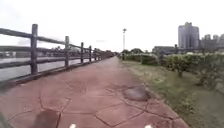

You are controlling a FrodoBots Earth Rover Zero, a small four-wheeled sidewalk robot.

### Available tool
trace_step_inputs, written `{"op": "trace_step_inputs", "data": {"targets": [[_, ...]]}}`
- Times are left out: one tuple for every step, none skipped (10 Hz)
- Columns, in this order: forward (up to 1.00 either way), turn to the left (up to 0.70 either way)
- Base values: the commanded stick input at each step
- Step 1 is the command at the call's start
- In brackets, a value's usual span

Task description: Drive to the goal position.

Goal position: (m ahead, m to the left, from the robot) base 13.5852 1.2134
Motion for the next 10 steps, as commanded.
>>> {"op": "trace_step_inputs", "data": {"targets": [[0.91, 0.0], [0.91, 0.0], [0.91, 0.0], [0.91, 0.0], [0.91, 0.0], [0.91, 0.0], [0.91, 0.0], [0.91, 0.0], [0.91, 0.0], [0.91, 0.0]]}}
